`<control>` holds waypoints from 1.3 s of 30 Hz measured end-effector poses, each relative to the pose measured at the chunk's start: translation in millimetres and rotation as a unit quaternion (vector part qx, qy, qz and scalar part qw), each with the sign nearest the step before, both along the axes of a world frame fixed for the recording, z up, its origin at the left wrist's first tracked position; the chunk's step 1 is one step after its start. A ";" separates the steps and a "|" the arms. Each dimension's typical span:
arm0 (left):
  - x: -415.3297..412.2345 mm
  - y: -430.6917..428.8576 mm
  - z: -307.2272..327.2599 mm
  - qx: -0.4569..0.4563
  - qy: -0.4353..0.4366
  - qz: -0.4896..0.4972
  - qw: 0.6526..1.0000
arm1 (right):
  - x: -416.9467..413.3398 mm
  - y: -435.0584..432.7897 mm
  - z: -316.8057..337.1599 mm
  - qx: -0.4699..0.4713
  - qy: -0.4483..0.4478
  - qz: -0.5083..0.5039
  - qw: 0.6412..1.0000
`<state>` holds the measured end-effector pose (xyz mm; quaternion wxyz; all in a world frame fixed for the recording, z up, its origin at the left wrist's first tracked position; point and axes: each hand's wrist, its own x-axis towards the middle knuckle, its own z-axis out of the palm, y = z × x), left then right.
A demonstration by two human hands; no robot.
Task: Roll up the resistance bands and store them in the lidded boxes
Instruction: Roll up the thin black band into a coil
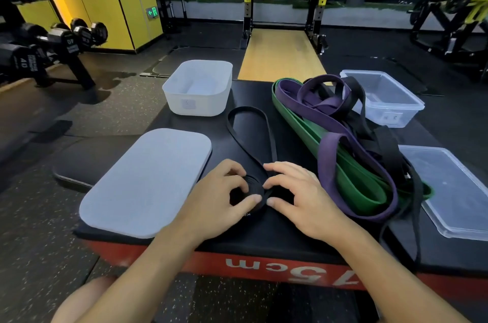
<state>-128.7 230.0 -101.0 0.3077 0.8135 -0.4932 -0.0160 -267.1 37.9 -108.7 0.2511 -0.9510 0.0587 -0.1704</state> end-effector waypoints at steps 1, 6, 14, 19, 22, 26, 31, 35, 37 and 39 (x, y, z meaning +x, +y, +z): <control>2.4 0.6 1.2 0.006 0.002 -0.012 1.000 | -0.4 0.3 -0.5 0.002 -0.004 -0.001 1.000; 2.0 -1.5 4.7 0.014 -0.088 -0.015 0.996 | -1.0 1.8 -1.5 -0.003 -0.017 -0.007 1.000; 10.4 4.3 -0.1 0.004 -0.084 -0.040 0.996 | -1.4 1.5 -4.2 -0.029 0.002 -0.008 1.000; 15.4 0.9 -3.4 -0.008 -0.106 -0.034 0.994 | -4.3 -0.1 -0.1 -0.083 0.008 0.000 0.997; 17.7 -2.6 -0.8 -0.009 -0.105 -0.035 0.994 | -16.1 -16.3 3.4 -0.097 0.016 0.006 0.995; 20.8 -6.0 0.2 -0.004 -0.100 -0.044 0.994 | -22.1 -28.3 4.7 -0.105 0.018 0.010 0.994; 22.0 -5.8 -2.7 -0.018 -0.091 -0.055 0.994 | 4.7 -16.5 3.3 -0.114 -0.010 -0.013 0.993; 23.1 -3.7 0.2 -0.008 -0.051 -0.065 0.997 | 18.5 -10.3 3.6 -0.089 0.000 -0.004 0.996; 20.2 -2.7 -1.0 -0.002 -0.043 -0.057 0.997 | 19.5 -11.2 3.3 -0.063 0.011 0.004 0.998; 12.4 -2.1 -1.4 0.001 -0.058 -0.044 0.997 | 18.2 -12.5 2.5 -0.052 0.014 0.012 0.998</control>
